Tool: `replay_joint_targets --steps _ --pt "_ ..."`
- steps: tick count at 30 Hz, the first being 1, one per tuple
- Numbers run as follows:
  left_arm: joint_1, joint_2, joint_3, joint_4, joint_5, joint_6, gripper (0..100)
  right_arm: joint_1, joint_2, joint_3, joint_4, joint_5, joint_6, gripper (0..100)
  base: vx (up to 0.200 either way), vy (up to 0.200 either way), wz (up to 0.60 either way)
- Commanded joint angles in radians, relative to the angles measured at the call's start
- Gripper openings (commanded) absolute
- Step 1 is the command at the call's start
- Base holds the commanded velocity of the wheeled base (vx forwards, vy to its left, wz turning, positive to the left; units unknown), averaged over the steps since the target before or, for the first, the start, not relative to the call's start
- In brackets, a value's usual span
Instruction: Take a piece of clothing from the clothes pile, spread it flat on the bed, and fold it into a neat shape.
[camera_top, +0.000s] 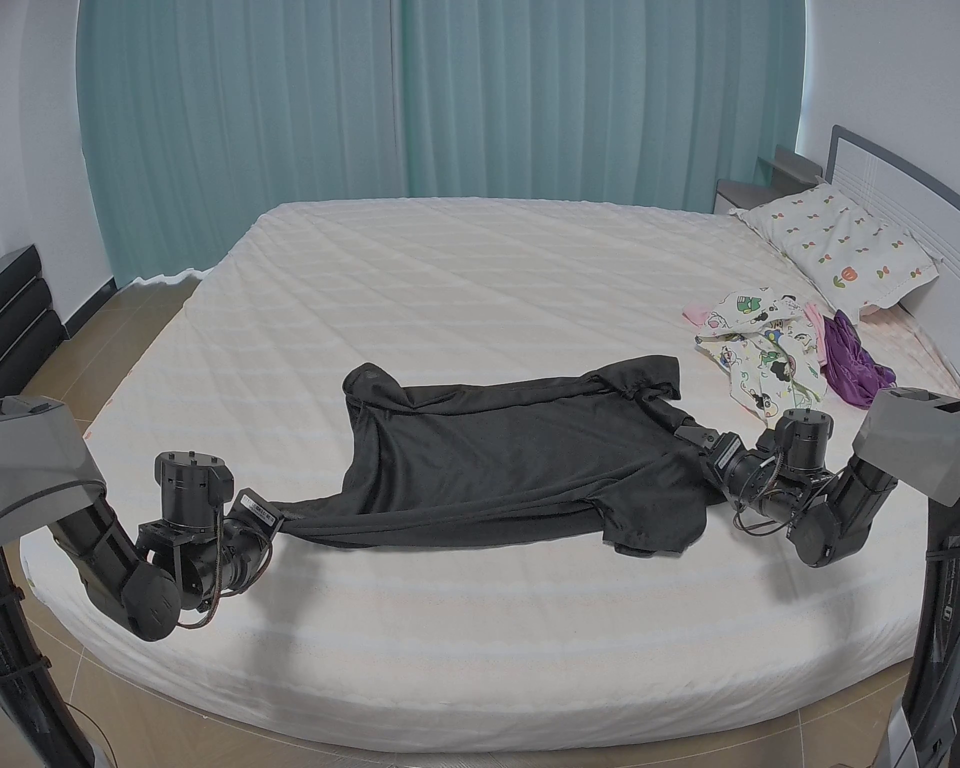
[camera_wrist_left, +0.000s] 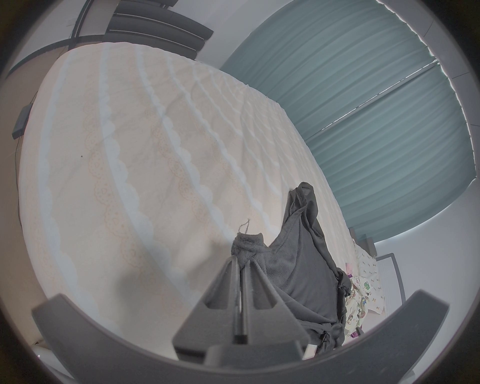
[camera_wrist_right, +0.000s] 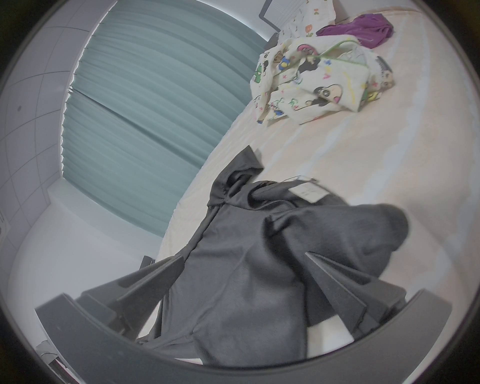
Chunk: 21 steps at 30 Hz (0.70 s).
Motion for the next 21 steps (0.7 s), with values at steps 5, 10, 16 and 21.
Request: replay_joint_targets --steps 5,10,16,21 --pt "-0.001 0.001 -0.001 0.001 0.000 -0.008 0 -0.040 -0.122 0.208 -0.004 0.010 0.001 100 0.000 0.000 0.00" --pt "-0.001 -0.002 0.001 0.001 0.000 -0.008 0 -0.010 -0.126 0.317 -0.039 0.028 0.011 100 0.000 0.000 0.00" --pt "-0.001 -0.002 0.001 0.001 -0.001 -0.011 0 0.041 -0.139 0.350 -0.079 0.020 0.012 100 0.000 0.000 0.00" --pt "-0.001 -0.001 -0.001 0.001 -0.003 -0.011 0 0.090 -0.167 0.393 -0.076 0.028 0.012 100 0.000 0.000 0.00"
